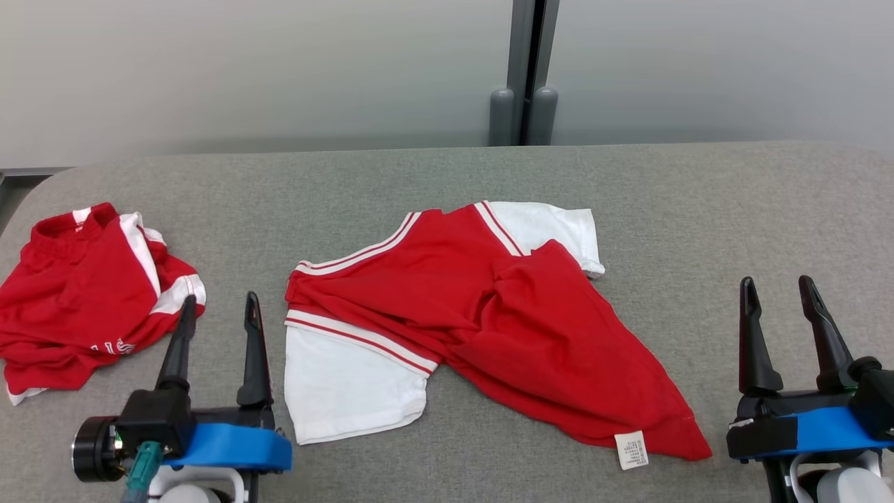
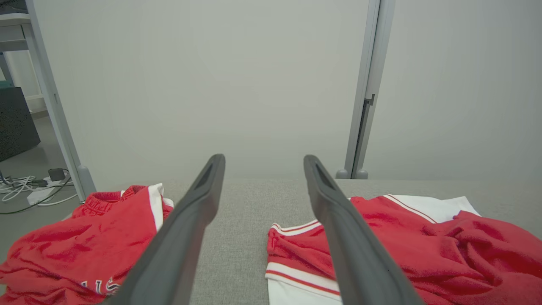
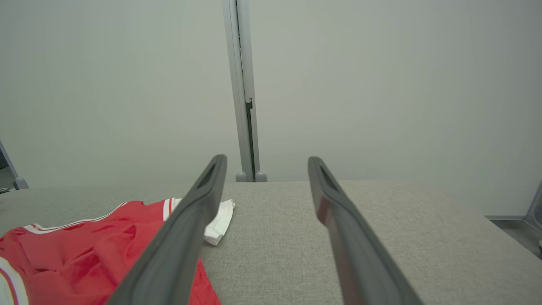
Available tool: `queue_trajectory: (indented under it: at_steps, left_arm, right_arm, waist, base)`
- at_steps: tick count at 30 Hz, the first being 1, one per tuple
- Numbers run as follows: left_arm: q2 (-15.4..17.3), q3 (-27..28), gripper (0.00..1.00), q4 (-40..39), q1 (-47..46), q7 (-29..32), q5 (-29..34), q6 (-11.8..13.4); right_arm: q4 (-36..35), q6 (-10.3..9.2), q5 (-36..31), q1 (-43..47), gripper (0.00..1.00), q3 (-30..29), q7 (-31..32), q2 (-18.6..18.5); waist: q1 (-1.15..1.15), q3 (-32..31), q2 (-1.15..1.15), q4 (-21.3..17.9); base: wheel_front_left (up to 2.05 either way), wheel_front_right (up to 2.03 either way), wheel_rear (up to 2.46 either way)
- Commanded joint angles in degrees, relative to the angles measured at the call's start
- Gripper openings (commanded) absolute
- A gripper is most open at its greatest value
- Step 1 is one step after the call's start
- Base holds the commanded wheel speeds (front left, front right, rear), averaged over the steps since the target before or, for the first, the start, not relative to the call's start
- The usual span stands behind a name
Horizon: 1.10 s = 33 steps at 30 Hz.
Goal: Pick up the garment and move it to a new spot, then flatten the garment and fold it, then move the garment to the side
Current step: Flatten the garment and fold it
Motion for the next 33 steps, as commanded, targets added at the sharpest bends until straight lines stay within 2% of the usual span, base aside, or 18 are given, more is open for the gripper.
queue_trajectory:
  at_steps: [1,8,16,21,33]
  left_arm:
    - [-0.4,0.6,1.0,-0.8,1.3,-0.1,0.9,-0.5]
    - [-2.1,2.3,1.0,-0.8,2.2,-0.1,2.7,-1.9]
    - [-3.4,3.0,1.0,-0.2,-0.5,-0.1,4.3,-3.5]
    - [-4.7,2.7,1.0,0.5,-2.0,-0.1,4.5,-4.3]
    - [-5.9,2.9,1.0,0.9,-3.6,-0.1,4.8,-4.8]
  right_arm:
    - [0.0,0.03,0.0,0.7,1.0,-0.2,-0.2,-0.1]
    - [1.7,0.03,-1.1,-0.6,1.0,1.9,0.4,-0.1]
    - [4.0,0.03,-0.8,-12.4,1.0,10.8,9.8,-5.8]
    - [9.7,0.03,0.9,-19.6,1.0,18.0,17.1,-10.3]
    - [27.9,0.03,7.0,-26.5,1.0,29.7,24.3,-15.4]
  waist:
    - [0.01,0.0,0.0,0.3]
    - [0.01,0.2,0.0,1.1]
    - [0.01,2.1,0.0,2.5]
    - [0.01,3.7,0.0,4.5]
    - [0.01,7.7,0.0,8.8]
  base:
    - [0.0,0.0,0.0]
    - [0.0,0.0,0.0]
    - [0.0,0.0,0.0]
    - [0.0,0.0,0.0]
    - [0.0,0.0,0.0]
